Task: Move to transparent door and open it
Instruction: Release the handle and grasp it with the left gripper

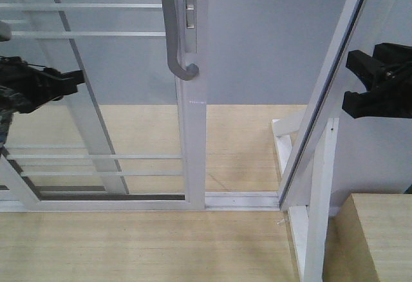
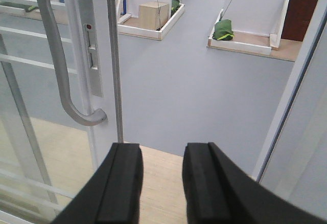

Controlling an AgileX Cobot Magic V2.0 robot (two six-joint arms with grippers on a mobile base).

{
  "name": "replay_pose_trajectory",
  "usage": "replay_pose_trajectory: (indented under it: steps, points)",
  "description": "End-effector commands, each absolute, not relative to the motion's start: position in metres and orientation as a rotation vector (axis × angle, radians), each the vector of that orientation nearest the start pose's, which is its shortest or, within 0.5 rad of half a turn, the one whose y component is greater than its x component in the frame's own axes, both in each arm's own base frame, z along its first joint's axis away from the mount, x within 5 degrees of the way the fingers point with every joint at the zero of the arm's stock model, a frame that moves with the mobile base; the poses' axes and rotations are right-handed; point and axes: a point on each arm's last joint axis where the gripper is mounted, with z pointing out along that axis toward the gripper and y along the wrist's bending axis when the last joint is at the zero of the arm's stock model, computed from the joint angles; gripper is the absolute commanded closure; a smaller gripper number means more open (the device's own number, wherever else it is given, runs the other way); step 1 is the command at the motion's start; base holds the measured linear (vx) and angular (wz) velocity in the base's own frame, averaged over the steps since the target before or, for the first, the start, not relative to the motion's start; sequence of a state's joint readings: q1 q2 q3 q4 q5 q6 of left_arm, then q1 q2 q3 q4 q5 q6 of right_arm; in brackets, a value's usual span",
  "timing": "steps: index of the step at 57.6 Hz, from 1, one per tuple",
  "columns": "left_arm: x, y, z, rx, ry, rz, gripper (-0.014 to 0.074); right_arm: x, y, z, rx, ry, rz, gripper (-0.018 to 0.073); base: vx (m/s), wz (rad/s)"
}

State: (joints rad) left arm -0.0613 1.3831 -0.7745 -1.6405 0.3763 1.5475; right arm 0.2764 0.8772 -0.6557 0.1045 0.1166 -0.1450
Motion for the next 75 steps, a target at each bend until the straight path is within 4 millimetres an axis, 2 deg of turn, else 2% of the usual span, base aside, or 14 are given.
replay_pose_trajectory:
  steps: [1, 6, 18, 31, 38, 47, 56, 65, 75]
  points:
    - [0.300, -0.069, 0.285, 0.278, 1.933, -0.504, 0.0166, 0.181, 0.050, 0.350, -0.268, 1.681, 0.171, 0.0265, 0.00, 0.00]
    - [0.320, -0.083, 0.294, 0.312, 1.907, -0.502, 0.0166, 0.181, 0.050, 0.350, -0.268, 1.681, 0.171, 0.0265, 0.00, 0.00]
    - [0.367, -0.103, 0.316, 0.305, 1.839, -0.477, 0.0166, 0.181, 0.050, 0.350, -0.249, 1.685, 0.188, 0.0265, 0.00, 0.00]
    - [0.405, -0.132, 0.315, 0.345, 1.806, -0.494, 0.0166, 0.181, 0.050, 0.350, -0.249, 1.685, 0.188, 0.0265, 0.00, 0.00]
    - [0.418, -0.147, 0.312, 0.372, 1.792, -0.518, 0.0166, 0.181, 0.050, 0.350, -0.249, 1.685, 0.188, 0.0265, 0.00, 0.00]
    - [0.430, -0.153, 0.305, 0.342, 1.810, -0.464, 0.0166, 0.181, 0.050, 0.350, -0.249, 1.685, 0.188, 0.0265, 0.00, 0.00]
    - [0.438, -0.161, 0.298, 0.378, 1.801, -0.515, 0.0166, 0.181, 0.050, 0.350, -0.251, 1.685, 0.187, 0.0265, 0.00, 0.00]
    - [0.447, -0.163, 0.293, 0.374, 1.804, -0.508, 0.0166, 0.181, 0.050, 0.350, -0.251, 1.685, 0.187, 0.0265, 0.00, 0.00]
    - [0.458, -0.156, 0.296, 0.303, 1.809, -0.412, 0.0166, 0.181, 0.050, 0.350, -0.251, 1.685, 0.187, 0.0265, 0.00, 0.00]
